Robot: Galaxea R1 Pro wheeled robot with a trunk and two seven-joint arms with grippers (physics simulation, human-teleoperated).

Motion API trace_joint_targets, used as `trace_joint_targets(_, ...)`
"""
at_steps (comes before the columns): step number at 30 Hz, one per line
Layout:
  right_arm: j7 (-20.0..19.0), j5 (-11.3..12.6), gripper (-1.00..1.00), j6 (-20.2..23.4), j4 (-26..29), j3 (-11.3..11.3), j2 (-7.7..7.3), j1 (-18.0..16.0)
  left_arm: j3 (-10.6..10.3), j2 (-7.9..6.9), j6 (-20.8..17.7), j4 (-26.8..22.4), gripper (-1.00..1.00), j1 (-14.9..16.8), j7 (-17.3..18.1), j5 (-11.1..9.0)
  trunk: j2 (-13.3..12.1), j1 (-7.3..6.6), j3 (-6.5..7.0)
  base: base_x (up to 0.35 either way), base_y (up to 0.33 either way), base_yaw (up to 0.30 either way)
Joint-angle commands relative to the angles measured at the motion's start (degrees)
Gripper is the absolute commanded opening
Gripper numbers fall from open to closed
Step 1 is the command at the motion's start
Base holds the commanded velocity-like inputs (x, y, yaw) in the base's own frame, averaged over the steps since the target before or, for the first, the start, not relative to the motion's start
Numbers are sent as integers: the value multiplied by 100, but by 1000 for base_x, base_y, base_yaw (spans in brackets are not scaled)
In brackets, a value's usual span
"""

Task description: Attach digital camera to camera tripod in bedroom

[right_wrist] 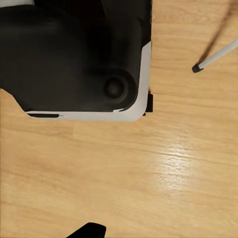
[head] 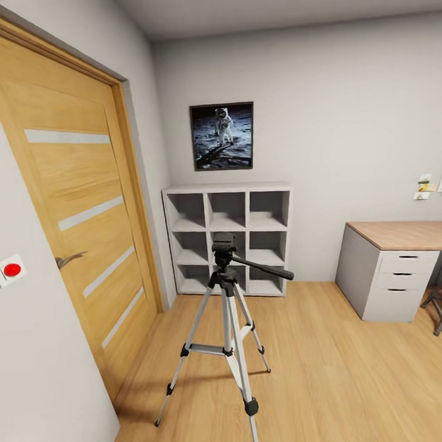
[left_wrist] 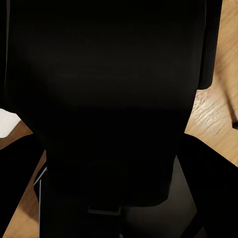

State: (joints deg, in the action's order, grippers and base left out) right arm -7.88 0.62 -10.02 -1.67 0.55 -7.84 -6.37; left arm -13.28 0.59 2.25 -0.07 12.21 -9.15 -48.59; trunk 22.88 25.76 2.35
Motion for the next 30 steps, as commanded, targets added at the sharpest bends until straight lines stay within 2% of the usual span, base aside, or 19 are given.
trace_joint_targets(1,-24,8,100,-32,-18,6,-13,-5,-51,2,12,-1,-100,1,-26,-42,4,2,-2,0,0,0)
trace_joint_targets(7,-29,-4,100,-24,-18,8,-23,-7,-51,-1,8,-6,-100,0,-21,-26,4,2,-2,0,0,0)
trace_joint_targets(10,-25,-11,100,10,-6,36,-30,-8,-93,-22,5,-58,-100,0,43,50,4,2,-2,0,0,0)
trace_joint_targets(22,192,4,100,164,309,-21,-42,-14,-106,-395,-331,-446,-100,44,-16,138,4,2,-2,0,0,0)
trace_joint_targets(26,321,19,100,292,438,-34,-42,-14,-104,-404,-460,-577,-100,81,-16,132,4,2,-2,0,0,0)
trace_joint_targets(27,1199,20,100,1028,2199,-36,-42,-14,-102,-400,-1934,-3886,-100,86,-11,127,4,2,-2,0,0,0)
trace_joint_targets(30,1324,-4,100,1137,2455,-44,-32,-14,-91,-341,-2056,-4036,-100,222,41,121,4,2,-2,0,0,0)
